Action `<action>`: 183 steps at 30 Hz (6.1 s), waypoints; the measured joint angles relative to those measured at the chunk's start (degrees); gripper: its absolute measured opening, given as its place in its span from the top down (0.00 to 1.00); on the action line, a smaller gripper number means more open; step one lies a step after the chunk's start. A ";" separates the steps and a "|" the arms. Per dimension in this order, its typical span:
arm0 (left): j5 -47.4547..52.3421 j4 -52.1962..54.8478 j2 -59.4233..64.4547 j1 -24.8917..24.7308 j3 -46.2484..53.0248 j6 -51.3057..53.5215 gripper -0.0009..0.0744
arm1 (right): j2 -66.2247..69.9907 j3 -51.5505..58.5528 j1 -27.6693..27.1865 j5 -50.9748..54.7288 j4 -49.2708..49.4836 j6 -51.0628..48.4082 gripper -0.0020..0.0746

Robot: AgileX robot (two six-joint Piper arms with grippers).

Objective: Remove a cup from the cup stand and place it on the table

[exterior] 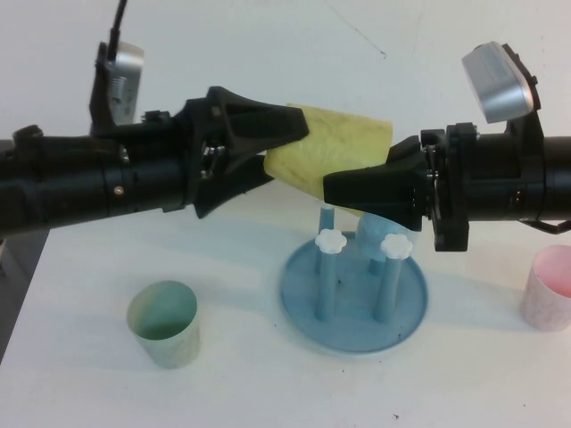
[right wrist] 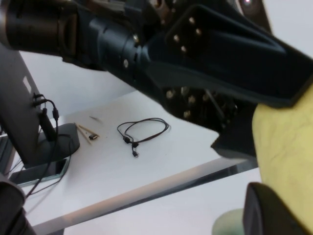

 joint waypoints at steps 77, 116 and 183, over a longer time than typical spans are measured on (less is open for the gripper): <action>-0.33 34.69 -23.56 16.97 3.12 11.17 0.99 | 17.27 -14.57 11.09 6.01 -102.98 77.04 0.78; -32.35 35.07 -55.72 17.10 36.68 7.59 0.99 | -57.02 28.07 11.09 -43.25 -68.05 60.12 0.98; -3.06 35.05 -57.17 17.10 46.28 7.13 0.99 | -91.18 60.84 -21.04 -43.24 -101.21 97.93 0.98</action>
